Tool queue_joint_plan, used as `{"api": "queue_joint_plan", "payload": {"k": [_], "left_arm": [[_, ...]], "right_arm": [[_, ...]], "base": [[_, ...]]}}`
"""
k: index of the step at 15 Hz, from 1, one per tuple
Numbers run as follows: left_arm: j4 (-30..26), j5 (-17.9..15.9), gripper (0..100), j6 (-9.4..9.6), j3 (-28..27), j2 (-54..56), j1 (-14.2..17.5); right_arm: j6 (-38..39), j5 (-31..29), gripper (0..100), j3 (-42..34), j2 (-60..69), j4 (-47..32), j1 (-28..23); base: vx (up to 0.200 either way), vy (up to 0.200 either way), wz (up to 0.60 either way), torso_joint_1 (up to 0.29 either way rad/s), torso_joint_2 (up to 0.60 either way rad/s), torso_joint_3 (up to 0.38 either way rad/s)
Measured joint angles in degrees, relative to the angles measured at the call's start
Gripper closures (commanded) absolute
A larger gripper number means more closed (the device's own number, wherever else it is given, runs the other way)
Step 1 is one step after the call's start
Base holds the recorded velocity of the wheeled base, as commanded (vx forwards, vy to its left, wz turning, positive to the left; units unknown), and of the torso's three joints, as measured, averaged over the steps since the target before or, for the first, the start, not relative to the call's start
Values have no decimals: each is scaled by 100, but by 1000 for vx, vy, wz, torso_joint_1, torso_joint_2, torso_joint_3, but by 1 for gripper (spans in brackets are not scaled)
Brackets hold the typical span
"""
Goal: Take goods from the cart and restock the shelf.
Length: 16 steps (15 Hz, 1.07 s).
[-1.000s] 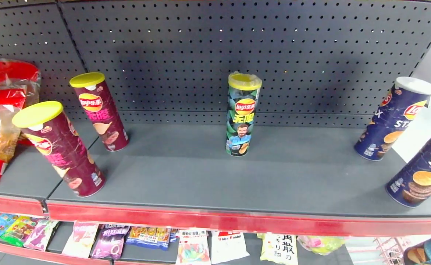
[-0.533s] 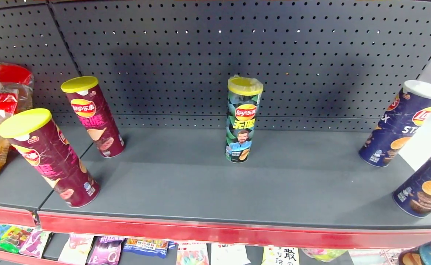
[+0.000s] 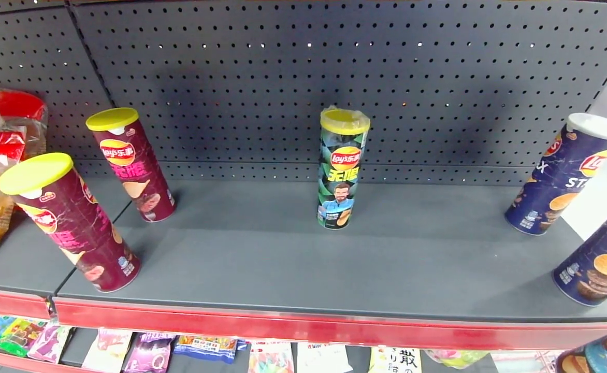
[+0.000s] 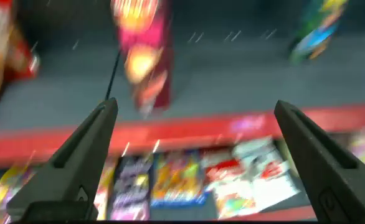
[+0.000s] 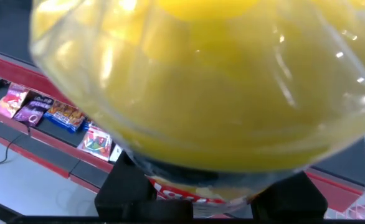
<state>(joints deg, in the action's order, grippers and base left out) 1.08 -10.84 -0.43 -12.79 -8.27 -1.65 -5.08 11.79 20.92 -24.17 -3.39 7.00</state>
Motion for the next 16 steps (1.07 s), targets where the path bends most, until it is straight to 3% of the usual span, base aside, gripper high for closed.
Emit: {"api": "queue_joint_plan", "payload": {"k": [1,4,8,11,16], "left_arm": [[26,-246,0,16,-421,-510,-94],[397,-1095,0,307,-1370,-2489,-524],[1569,-1871,0,524,-2057,-5016,-1585],[2143,-2071,0,633,-2626,-6422,-2205],[2499,-2093,0,811,-3577,-7960,-2550]], "right_arm": [[0,9,100,41,-60,20,20],[0,11,100,146,-171,5,55],[0,15,100,206,-250,-2,197],[0,15,100,219,-258,-6,254],[0,15,100,245,-254,-11,273]], "base": [[0,0,0,0,0,0],[0,0,0,0,0,0],[0,0,0,0,0,0],[0,0,0,0,0,0],[0,0,0,0,0,0]]}}
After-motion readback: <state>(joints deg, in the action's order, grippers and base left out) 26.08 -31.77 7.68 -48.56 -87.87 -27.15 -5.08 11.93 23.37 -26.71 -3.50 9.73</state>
